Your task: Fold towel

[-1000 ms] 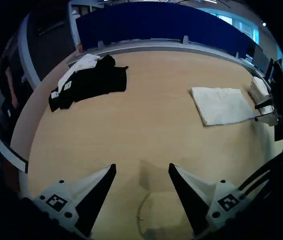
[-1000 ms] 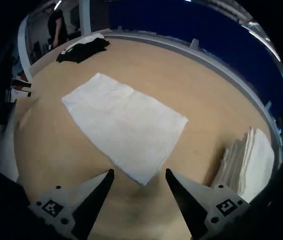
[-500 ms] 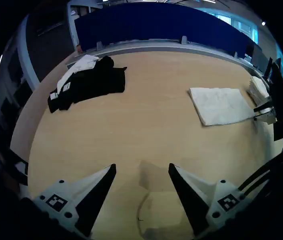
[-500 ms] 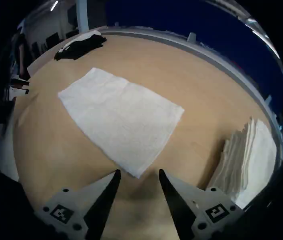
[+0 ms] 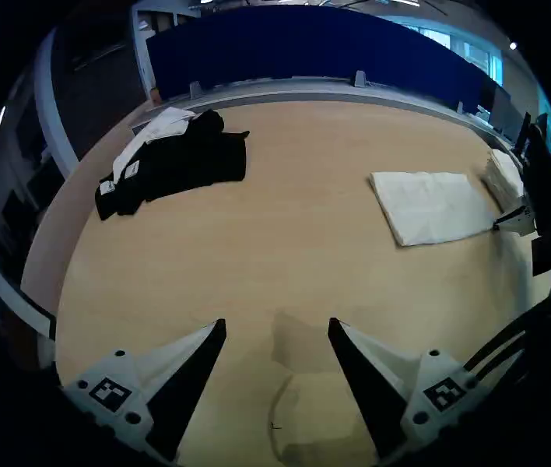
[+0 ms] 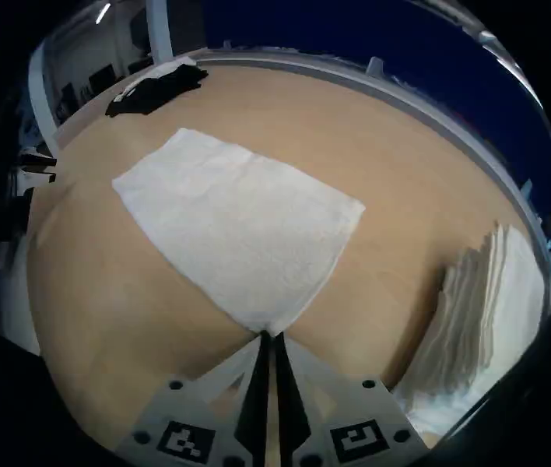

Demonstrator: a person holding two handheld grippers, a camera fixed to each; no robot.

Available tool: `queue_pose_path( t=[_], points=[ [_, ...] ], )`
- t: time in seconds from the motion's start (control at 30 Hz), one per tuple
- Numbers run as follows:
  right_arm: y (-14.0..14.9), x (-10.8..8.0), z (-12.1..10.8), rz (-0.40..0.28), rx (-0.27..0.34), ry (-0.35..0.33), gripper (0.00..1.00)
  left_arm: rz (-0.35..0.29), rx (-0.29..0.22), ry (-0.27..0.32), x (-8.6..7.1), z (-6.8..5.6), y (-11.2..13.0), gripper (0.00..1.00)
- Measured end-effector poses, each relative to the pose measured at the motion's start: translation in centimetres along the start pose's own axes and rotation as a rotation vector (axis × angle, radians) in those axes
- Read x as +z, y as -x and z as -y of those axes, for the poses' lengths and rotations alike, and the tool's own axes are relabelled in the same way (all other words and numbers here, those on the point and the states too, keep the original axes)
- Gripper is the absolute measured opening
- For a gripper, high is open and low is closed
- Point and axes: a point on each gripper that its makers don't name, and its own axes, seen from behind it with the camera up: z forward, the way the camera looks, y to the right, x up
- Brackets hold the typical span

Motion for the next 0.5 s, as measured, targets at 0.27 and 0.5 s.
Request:
queue_pose_path(
  t=[0.27,0.5],
  points=[
    [-1.2,-0.5,-0.2,-0.028,-0.021,0.012,0.02,0.000,0.001,0.001,0.0,0.0,0.0,0.98],
    [-4.6,-2.4,-0.1,-0.079,-0.067,0.017,0.02,-0.004,0.001,0.003,0.0,-0.1,-0.2,0.98]
  ],
)
